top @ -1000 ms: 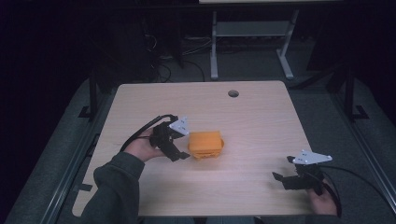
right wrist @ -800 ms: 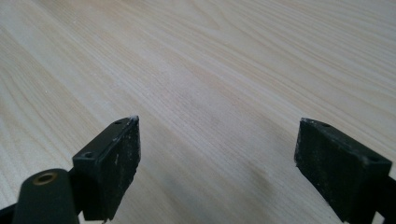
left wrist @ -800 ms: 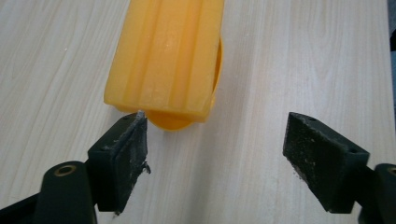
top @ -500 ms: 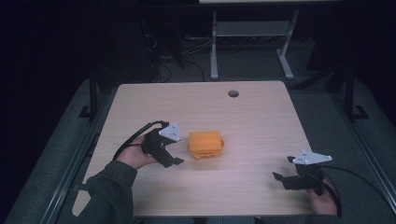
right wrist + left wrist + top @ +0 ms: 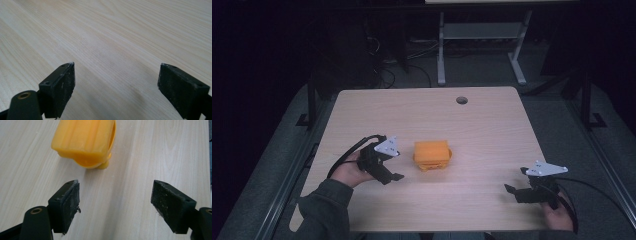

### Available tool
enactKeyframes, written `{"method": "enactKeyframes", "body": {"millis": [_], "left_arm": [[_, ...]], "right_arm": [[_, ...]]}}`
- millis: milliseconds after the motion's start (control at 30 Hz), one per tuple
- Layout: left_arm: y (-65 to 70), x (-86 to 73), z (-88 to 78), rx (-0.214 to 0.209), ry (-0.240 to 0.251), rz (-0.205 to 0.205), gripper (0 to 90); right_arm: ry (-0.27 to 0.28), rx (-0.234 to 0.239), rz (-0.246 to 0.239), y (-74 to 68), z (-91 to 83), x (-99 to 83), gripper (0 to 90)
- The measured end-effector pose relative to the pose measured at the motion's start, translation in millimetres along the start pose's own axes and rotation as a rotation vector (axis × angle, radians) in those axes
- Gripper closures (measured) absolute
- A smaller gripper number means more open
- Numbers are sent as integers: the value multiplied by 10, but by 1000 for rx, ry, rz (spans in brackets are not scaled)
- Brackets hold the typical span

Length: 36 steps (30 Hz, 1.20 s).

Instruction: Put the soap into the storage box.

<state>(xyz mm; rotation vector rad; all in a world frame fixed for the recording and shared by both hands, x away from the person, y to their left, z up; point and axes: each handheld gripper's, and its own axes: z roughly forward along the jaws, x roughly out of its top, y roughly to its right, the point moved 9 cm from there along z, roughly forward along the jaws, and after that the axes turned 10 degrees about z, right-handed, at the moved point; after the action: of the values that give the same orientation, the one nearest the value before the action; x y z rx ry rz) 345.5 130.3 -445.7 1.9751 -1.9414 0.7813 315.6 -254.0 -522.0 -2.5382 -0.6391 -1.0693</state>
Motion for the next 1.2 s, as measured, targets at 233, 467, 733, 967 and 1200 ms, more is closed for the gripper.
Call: {"method": "enactKeyframes", "body": {"millis": [233, 467, 733, 967, 1200], "left_arm": [[22, -76, -7, 3, 0, -3, 230], [71, -133, -2, -2, 9, -20, 231], [114, -198, -36, 13, 15, -26, 230], [157, -259, -46, 27, 24, -39, 230], [221, -339, -50, 40, 20, -42, 230]], "right_arm": [[1, -3, 0, 3, 13, 3, 139], [-2, -9, -3, -8, 29, 11, 139], [-4, -13, 2, 0, 32, 8, 139], [-5, -20, 7, 16, 28, 0, 139], [-7, -24, 10, 28, 26, -9, 139]]}}
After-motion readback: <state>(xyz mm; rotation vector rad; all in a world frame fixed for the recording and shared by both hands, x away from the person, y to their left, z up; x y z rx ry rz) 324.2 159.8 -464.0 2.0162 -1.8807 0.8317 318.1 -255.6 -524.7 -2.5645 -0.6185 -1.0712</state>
